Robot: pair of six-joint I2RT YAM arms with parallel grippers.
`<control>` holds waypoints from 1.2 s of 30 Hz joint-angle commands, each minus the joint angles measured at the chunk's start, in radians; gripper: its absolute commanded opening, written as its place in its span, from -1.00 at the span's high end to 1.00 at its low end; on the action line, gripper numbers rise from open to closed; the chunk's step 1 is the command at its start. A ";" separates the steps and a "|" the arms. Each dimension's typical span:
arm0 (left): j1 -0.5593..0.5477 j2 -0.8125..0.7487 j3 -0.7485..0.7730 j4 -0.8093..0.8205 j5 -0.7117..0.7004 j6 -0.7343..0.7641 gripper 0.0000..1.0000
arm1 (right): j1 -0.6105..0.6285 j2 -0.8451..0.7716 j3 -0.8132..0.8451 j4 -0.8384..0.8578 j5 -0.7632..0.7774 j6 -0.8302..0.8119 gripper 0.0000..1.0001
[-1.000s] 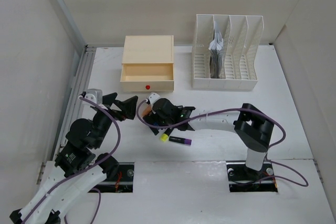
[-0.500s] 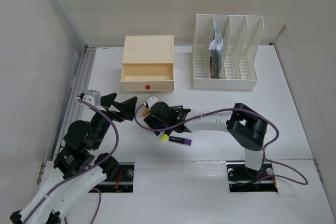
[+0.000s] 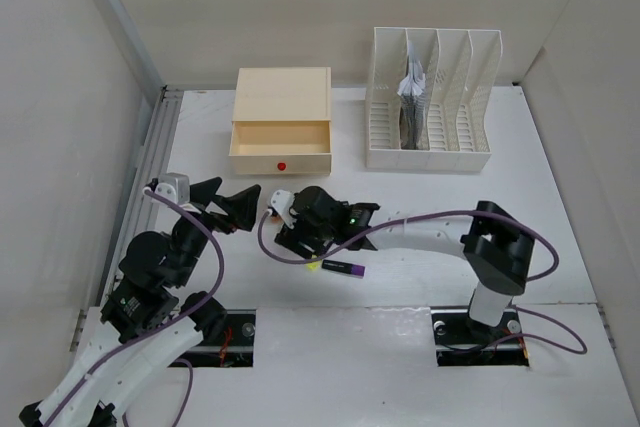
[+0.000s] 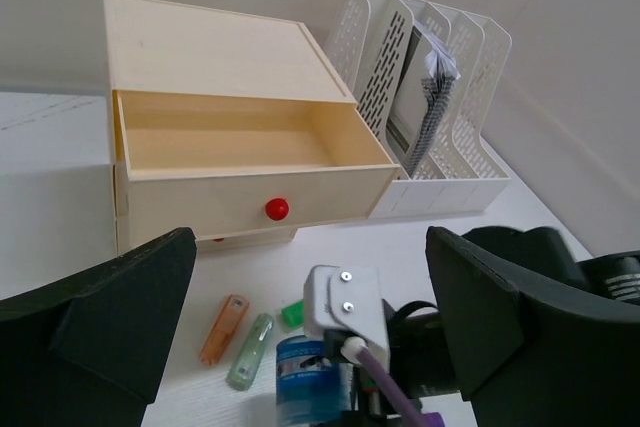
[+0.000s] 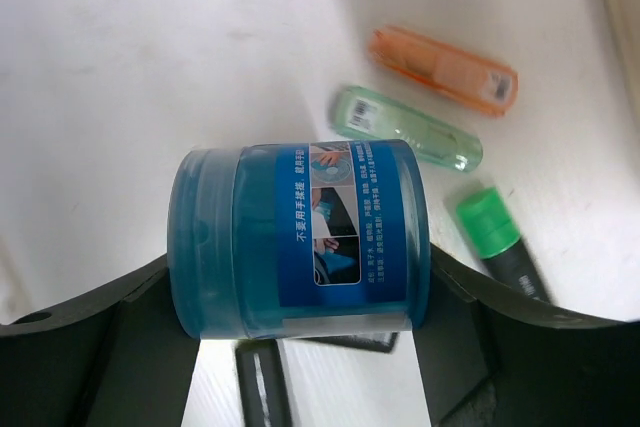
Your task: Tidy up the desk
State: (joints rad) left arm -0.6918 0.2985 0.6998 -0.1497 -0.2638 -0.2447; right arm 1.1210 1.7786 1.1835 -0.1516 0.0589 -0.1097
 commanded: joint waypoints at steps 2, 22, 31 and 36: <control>0.003 -0.016 -0.002 0.048 0.018 -0.001 -0.98 | 0.011 -0.117 0.086 -0.112 -0.335 -0.352 1.00; 0.003 -0.094 -0.002 0.058 -0.035 -0.001 -0.98 | -0.059 -0.216 0.527 -0.410 -0.048 -0.476 1.00; 0.003 -0.136 -0.011 0.067 -0.045 -0.001 -0.98 | -0.161 -0.076 0.773 -0.338 0.162 -0.257 1.00; 0.003 -0.136 -0.020 0.067 -0.045 -0.001 -0.98 | -0.205 0.007 0.921 -0.379 0.206 -0.007 1.00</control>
State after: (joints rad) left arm -0.6918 0.1696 0.6933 -0.1307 -0.2989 -0.2512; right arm 0.9279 1.7897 2.0243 -0.5919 0.1829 -0.3084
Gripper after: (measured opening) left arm 0.989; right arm 0.770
